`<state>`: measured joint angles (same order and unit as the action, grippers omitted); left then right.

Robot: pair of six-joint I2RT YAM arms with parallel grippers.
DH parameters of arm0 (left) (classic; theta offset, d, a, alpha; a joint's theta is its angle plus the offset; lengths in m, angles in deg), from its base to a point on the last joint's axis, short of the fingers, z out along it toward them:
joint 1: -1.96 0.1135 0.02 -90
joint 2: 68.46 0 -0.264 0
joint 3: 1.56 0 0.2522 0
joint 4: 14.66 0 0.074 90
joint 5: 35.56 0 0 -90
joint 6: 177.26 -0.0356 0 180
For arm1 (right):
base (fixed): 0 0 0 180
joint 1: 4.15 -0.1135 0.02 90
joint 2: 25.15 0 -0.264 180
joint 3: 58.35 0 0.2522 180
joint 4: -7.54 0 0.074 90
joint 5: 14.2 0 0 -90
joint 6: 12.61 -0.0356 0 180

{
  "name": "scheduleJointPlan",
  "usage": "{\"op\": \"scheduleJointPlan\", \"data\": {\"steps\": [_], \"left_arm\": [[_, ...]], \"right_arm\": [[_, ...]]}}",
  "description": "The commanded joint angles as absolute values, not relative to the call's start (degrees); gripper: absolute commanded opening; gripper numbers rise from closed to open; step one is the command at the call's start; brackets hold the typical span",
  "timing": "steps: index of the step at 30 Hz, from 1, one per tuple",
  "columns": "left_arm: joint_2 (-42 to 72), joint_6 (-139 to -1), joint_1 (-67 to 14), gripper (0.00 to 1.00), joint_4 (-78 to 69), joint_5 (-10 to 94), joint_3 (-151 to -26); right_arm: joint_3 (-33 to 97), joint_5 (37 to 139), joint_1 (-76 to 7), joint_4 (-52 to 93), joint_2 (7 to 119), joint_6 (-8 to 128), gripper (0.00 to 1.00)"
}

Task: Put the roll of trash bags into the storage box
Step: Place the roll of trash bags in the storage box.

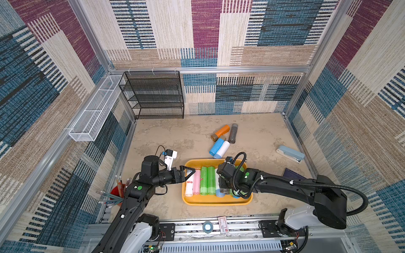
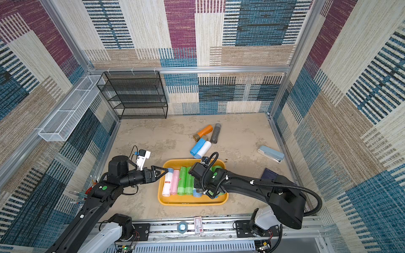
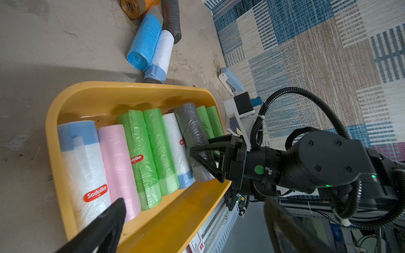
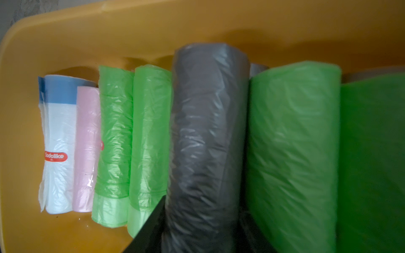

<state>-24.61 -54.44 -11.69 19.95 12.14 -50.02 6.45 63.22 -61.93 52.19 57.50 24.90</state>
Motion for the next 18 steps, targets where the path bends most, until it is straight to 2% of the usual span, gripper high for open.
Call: {"op": "scheduleJointPlan", "data": {"steps": [1,18], "left_arm": [[-24.7,-54.4,-11.7,0.99,18.6,11.7,-49.8],[-24.5,-54.5,-11.7,0.98,18.7,11.9,-49.8]], "right_arm": [[7.0,61.3,-62.0,53.4,57.4,25.5,0.46],[8.3,61.0,-62.2,54.2,58.6,26.4,0.50]]}}
